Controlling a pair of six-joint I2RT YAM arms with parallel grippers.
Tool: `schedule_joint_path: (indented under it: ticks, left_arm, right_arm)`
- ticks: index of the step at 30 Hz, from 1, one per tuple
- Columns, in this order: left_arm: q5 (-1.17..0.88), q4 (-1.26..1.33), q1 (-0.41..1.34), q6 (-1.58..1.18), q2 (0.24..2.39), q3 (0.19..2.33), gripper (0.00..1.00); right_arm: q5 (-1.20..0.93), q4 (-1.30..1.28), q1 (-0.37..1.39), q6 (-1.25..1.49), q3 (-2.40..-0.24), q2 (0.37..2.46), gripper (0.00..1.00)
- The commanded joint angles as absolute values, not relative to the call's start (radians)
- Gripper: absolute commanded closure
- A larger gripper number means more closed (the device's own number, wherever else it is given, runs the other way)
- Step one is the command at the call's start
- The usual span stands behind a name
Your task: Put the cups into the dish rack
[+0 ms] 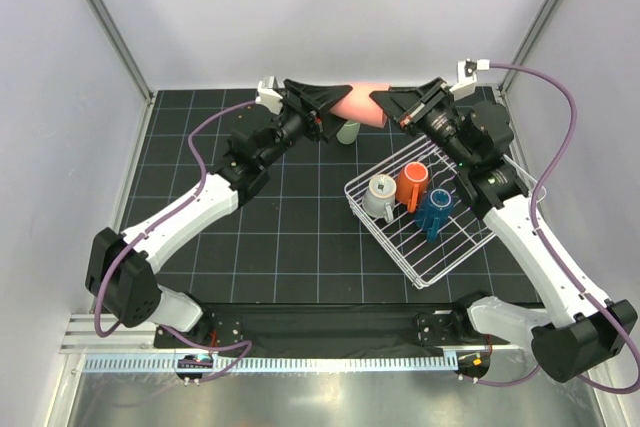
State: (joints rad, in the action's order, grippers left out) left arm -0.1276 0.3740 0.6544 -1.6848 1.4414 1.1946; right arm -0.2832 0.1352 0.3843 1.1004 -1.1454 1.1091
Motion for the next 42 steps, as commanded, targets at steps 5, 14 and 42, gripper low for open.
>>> schedule_joint_path:
  ticks: [5, 14, 42]
  left_arm:
    - [-0.202, 0.324, 0.635, -1.565, 1.405, 1.198, 1.00]
    - [-0.270, 0.151, 0.617, -1.369, 1.371, 1.219, 1.00]
    - [0.132, -0.084, 1.155, -0.195, 1.551, 1.325, 1.00]
  right_arm:
    - [-0.304, -0.070, 0.396, 0.973, -1.166, 1.052, 0.68]
    - [-0.189, -0.441, 0.385, 0.780, -1.271, 0.999, 0.25]
    - [-0.103, -1.267, -0.104, 0.523, -1.858, 1.060, 0.25]
